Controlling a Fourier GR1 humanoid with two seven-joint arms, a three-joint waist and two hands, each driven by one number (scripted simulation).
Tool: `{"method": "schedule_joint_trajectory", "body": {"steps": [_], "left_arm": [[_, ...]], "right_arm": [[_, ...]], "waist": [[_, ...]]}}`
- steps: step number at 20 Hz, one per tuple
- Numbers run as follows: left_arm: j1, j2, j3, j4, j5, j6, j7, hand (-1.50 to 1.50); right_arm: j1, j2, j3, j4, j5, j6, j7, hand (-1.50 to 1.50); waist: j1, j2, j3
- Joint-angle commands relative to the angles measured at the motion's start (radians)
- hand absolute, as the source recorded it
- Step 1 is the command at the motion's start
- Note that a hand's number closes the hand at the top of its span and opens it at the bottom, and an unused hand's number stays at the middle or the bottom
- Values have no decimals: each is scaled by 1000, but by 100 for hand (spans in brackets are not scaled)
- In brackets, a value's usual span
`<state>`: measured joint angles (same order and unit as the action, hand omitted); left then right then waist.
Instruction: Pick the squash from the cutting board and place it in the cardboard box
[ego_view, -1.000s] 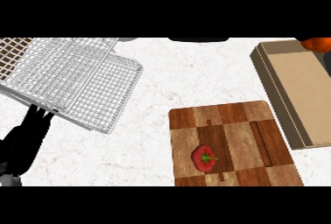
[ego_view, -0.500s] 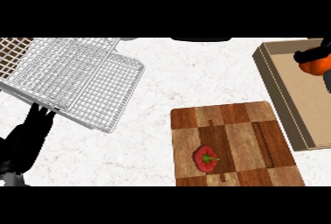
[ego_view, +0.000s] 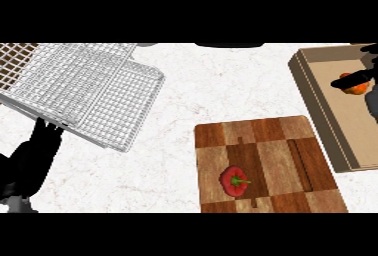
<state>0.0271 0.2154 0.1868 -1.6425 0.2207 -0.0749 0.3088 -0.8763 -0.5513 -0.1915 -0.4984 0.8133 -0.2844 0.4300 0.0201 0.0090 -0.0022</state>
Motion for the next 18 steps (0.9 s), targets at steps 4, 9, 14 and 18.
{"method": "schedule_joint_trajectory", "body": {"steps": [4,9,14,18], "left_arm": [[-44,28,29,-8,38,-40,-23,0],[-29,-5,12,-24,11,-9,-31,0],[-31,34,42,-84,36,-20,25,0],[-38,16,32,-70,28,-9,32,0]], "right_arm": [[10,21,-162,-119,-148,-243,-97,-150],[57,-13,-282,-211,-285,-276,-170,-150],[224,-15,-347,-324,-389,-246,-247,-150],[315,-36,-384,-486,-465,-174,-214,-150]], "waist": [[-27,-11,3],[-36,-13,3],[-41,-16,3],[-51,-19,2]]}}
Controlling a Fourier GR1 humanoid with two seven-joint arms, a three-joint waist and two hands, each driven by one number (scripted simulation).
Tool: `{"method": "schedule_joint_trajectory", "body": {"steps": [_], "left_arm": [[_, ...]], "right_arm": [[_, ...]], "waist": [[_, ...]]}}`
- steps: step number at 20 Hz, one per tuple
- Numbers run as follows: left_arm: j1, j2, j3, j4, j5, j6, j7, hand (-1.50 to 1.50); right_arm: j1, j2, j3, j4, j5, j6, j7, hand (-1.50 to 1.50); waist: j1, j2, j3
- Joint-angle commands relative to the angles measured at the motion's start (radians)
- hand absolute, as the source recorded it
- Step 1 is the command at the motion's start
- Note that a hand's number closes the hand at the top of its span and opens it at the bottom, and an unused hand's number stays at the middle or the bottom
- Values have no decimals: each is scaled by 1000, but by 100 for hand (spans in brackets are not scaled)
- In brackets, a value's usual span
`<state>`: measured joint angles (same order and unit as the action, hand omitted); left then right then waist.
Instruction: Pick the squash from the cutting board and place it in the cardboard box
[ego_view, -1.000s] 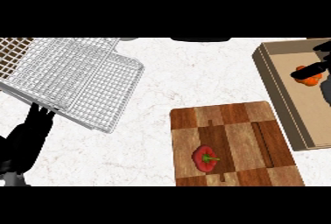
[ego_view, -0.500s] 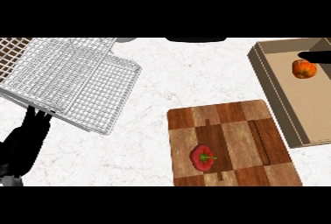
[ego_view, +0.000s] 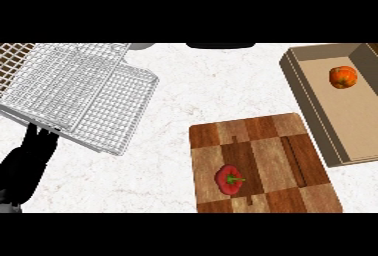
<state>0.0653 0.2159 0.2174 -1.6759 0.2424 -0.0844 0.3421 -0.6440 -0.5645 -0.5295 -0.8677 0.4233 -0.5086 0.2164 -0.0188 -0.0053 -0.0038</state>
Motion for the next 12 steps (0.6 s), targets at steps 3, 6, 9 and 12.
{"method": "schedule_joint_trajectory", "body": {"steps": [3,6,9,12], "left_arm": [[-83,-16,-15,3,-32,16,-58,0],[-48,-7,-13,-38,-19,-4,-30,0],[-76,22,11,-17,-12,-16,-20,0],[-122,30,24,24,-1,-20,-15,0]], "right_arm": [[211,-7,-77,-191,-142,114,-57,-150],[291,-3,-74,-305,-168,164,-46,-150],[352,-52,-117,-354,-208,222,-18,-150],[417,-45,-122,-421,-219,244,-10,-150]], "waist": [[-15,-1,3],[-2,0,3],[-3,1,3],[-3,2,3]]}}
